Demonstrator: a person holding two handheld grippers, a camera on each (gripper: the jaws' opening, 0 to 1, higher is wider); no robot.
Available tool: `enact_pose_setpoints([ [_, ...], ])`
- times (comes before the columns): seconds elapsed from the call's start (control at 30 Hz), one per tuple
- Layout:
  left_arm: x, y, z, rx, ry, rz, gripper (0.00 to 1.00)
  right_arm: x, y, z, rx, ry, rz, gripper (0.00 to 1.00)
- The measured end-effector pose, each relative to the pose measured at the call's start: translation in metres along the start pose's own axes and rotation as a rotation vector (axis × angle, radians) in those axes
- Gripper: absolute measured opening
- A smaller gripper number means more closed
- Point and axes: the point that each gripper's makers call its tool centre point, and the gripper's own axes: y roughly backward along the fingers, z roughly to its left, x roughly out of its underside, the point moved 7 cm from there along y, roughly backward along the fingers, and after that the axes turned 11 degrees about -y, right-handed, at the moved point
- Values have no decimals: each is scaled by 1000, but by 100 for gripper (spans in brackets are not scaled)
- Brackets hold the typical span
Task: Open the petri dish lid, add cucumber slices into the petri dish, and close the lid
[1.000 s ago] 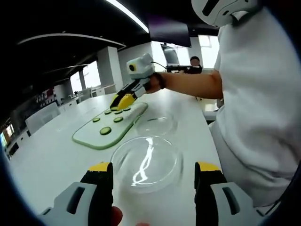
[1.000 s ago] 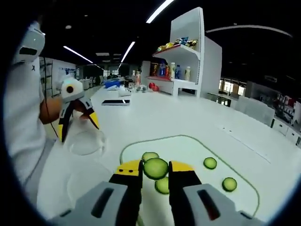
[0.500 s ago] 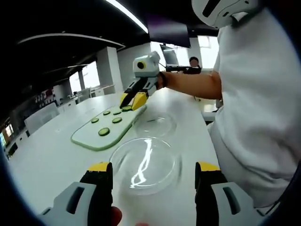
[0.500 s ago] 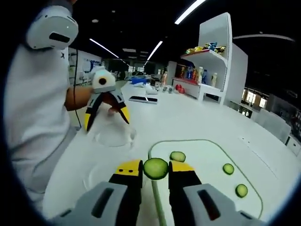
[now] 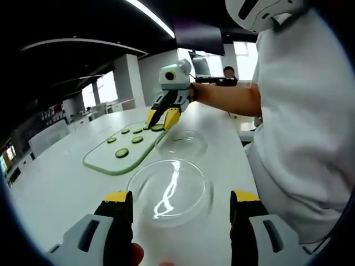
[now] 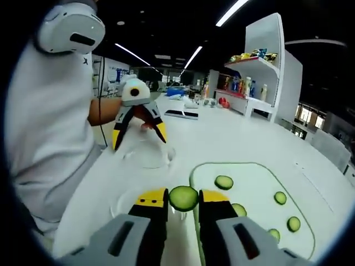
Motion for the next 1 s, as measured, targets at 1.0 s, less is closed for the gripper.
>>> enact_pose_setpoints([
  [1.0,2,1,-1,6,0,12,70,11,-7,19,-122,1,65,22],
])
